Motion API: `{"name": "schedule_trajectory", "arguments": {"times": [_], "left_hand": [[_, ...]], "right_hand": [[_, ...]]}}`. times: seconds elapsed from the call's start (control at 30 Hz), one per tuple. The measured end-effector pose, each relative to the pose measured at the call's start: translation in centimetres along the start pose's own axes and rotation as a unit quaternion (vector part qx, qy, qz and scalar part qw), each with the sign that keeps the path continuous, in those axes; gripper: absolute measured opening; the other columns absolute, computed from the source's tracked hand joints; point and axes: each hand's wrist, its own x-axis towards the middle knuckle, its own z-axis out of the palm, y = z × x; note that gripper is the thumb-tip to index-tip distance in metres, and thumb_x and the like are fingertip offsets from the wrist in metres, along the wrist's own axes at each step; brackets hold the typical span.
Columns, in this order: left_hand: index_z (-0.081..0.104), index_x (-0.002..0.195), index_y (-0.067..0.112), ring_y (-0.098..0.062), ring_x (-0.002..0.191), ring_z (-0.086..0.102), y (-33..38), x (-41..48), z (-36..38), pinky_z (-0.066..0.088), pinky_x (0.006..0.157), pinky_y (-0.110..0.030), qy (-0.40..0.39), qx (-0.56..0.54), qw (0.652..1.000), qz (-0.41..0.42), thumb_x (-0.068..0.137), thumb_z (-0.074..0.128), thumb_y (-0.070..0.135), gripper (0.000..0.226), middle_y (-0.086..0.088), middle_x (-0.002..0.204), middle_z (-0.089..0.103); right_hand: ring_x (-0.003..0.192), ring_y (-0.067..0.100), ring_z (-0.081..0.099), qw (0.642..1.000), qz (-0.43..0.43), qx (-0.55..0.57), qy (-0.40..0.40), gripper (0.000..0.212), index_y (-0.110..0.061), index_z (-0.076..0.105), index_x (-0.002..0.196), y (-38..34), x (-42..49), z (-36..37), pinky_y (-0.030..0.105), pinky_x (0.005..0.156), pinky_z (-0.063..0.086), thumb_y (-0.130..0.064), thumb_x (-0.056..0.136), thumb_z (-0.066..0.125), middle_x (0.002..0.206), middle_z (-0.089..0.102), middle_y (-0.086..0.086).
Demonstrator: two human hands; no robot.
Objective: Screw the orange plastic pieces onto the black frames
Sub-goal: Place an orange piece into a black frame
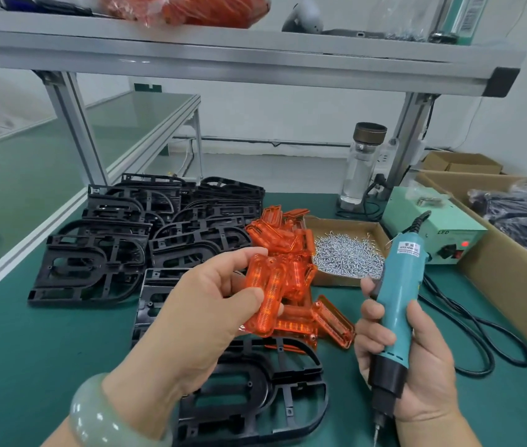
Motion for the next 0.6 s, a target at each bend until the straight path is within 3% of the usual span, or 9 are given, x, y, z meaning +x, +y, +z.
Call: {"name": "schedule_trajectory", "arguments": {"times": [0.1, 0.23, 0.37, 0.5, 0.6], "left_hand": [[0.071, 0.091, 0.035, -0.036, 0.079, 0.069, 0.1, -0.1, -0.1, 0.058, 0.061, -0.032, 0.012, 0.015, 1.000, -0.007, 0.086, 0.055, -0.009, 0.047, -0.016, 0.079, 0.068], [0.071, 0.088, 0.023, -0.016, 0.064, 0.066, 0.0, -0.4, -1.4, 0.053, 0.067, -0.034, 0.028, 0.148, 0.989, 0.009, 0.083, 0.064, -0.002, 0.027, -0.004, 0.073, 0.071], [0.072, 0.077, 0.033, 0.002, 0.061, 0.062, -0.4, -0.8, -3.8, 0.046, 0.062, -0.010, -0.017, 0.412, 0.911, -0.011, 0.082, 0.068, 0.014, 0.020, 0.017, 0.072, 0.070], [0.063, 0.071, 0.039, 0.004, 0.067, 0.058, -1.9, -1.5, -4.6, 0.043, 0.061, -0.011, -0.053, 0.572, 0.817, -0.042, 0.083, 0.067, 0.030, 0.015, 0.018, 0.072, 0.065], [0.062, 0.072, 0.036, 0.004, 0.069, 0.056, -3.1, -1.7, -4.5, 0.043, 0.063, -0.013, -0.057, 0.598, 0.799, -0.023, 0.084, 0.065, 0.033, 0.012, 0.018, 0.074, 0.062]], "right_hand": [[0.051, 0.012, 0.053, 1.000, -0.009, -0.015, 0.015, 0.054, 0.002, 0.065, 0.114, 0.1, 0.0, 0.1, 0.023, 0.051, 0.049, -0.018, 0.069, 0.085, 0.077, 0.058, 0.009], [0.046, 0.007, 0.047, 0.993, -0.043, -0.089, 0.070, 0.068, -0.005, 0.068, 0.106, 0.2, 0.2, 0.6, 0.017, 0.046, 0.046, -0.026, 0.047, 0.095, 0.073, 0.054, 0.002], [0.047, 0.006, 0.047, 0.993, -0.038, -0.090, 0.073, 0.070, -0.006, 0.065, 0.106, 0.2, 0.1, 0.8, 0.017, 0.047, 0.047, -0.028, 0.047, 0.095, 0.073, 0.054, 0.002], [0.047, 0.005, 0.047, 0.993, -0.035, -0.093, 0.070, 0.070, -0.007, 0.064, 0.106, 0.2, 0.1, 1.0, 0.016, 0.047, 0.046, -0.028, 0.047, 0.094, 0.073, 0.054, 0.001], [0.048, 0.004, 0.047, 0.992, -0.036, -0.100, 0.073, 0.071, -0.008, 0.062, 0.108, 0.3, 0.1, 1.1, 0.016, 0.048, 0.046, -0.029, 0.047, 0.094, 0.073, 0.055, 0.001]]}}
